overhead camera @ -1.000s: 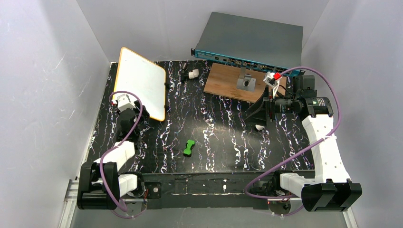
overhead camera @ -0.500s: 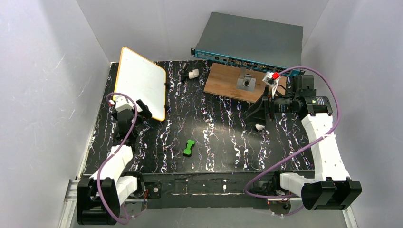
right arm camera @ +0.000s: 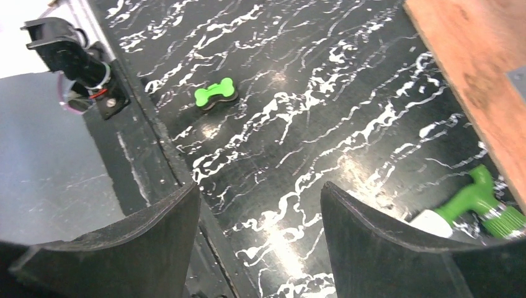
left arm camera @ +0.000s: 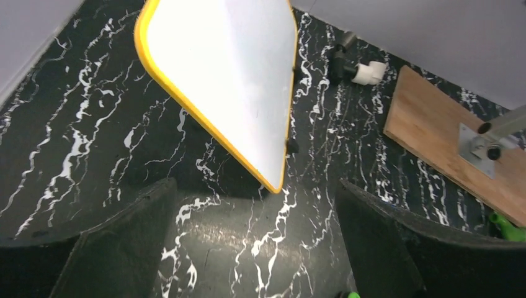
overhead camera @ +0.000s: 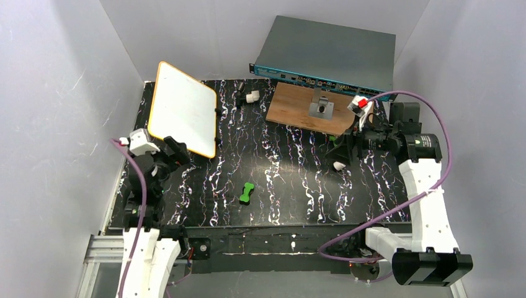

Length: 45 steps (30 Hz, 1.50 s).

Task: Erase the whiteboard
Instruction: Reset both arms

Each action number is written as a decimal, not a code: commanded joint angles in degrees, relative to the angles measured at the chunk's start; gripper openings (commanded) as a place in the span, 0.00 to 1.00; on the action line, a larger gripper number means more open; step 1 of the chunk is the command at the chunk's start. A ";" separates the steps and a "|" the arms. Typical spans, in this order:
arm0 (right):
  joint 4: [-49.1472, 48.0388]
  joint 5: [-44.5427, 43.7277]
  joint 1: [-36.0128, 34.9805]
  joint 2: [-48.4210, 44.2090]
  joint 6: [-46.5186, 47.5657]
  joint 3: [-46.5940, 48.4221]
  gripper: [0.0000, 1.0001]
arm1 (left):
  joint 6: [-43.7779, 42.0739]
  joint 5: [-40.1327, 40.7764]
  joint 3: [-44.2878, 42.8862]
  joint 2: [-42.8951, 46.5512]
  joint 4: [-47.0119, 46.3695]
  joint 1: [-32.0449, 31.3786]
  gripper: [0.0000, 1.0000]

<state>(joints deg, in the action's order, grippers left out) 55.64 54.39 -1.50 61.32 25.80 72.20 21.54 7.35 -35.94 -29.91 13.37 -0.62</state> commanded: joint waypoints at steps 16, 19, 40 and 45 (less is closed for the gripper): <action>-2.03 -14.86 13.92 -12.67 -11.08 3.97 0.87 | 3.25 -20.10 -22.51 3.26 18.19 -9.36 0.98; -1.59 -10.11 14.39 -13.30 -11.92 3.89 0.87 | 2.19 -19.73 -22.57 3.50 18.51 -9.40 0.98; -5.87 -11.17 14.51 -15.26 -21.93 2.63 0.88 | -2.13 -15.02 -20.20 5.84 21.62 -11.06 0.98; -5.44 -11.05 14.51 -15.45 -21.28 2.63 0.88 | -1.59 -16.80 -19.34 6.04 20.53 -11.07 0.98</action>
<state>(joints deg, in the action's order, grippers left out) 52.07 43.18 12.75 46.46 4.40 74.46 19.64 -7.75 -55.79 -24.47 35.79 -11.44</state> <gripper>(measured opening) 0.880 0.981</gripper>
